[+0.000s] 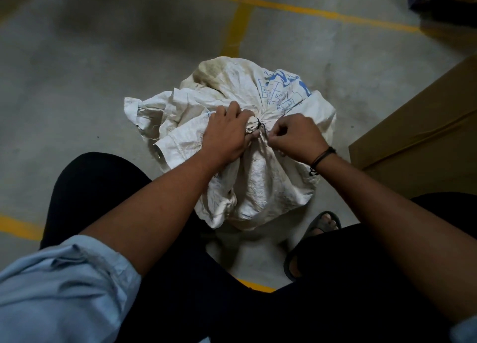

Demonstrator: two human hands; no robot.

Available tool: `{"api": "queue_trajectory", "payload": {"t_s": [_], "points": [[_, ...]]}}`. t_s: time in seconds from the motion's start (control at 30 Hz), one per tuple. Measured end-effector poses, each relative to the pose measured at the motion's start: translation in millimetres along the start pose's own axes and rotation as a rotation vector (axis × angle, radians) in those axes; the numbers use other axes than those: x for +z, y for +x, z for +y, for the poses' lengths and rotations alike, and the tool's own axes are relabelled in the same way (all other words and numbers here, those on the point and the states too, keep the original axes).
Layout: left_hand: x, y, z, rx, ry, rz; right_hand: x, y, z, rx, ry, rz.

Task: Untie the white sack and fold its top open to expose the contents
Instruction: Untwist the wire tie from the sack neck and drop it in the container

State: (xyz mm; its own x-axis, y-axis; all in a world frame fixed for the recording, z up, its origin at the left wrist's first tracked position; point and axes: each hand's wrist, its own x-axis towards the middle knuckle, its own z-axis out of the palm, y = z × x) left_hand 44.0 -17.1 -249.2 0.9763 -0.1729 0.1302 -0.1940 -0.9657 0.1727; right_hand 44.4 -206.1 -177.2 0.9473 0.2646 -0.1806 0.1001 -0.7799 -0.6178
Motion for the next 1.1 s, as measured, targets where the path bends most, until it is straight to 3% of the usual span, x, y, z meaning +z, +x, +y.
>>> {"api": "queue_trajectory", "payload": {"t_s": [0.1,0.23,0.33,0.43,0.7,0.8,0.93,1.1], "points": [[0.7,0.0,3.4,-0.027,-0.028,-0.040,14.1,-4.7,-0.7,0.129,0.290,-0.038],[4.9,-3.2,8.3,-0.239,-0.262,-0.179,16.9,-4.1,-8.2,0.197,0.531,0.004],[9.3,-12.2,10.3,-0.410,-0.655,-0.218,16.0,4.3,-7.9,0.267,0.594,0.053],[14.2,-22.8,13.1,-0.597,-0.980,-0.234,19.0,22.0,1.4,0.255,0.443,0.136],[17.3,-21.7,20.5,-0.514,-0.910,-0.263,22.8,32.4,1.9,0.181,0.045,0.190],[15.5,-21.3,23.4,-0.498,-0.846,-0.282,21.1,33.1,5.6,0.215,0.004,0.144],[11.2,-18.3,23.1,-0.462,-0.711,-0.333,20.0,30.2,10.8,0.208,-0.020,-0.053],[5.7,-15.4,19.8,-0.402,-0.692,-0.359,21.2,22.0,12.5,0.236,0.087,-0.132]]}}
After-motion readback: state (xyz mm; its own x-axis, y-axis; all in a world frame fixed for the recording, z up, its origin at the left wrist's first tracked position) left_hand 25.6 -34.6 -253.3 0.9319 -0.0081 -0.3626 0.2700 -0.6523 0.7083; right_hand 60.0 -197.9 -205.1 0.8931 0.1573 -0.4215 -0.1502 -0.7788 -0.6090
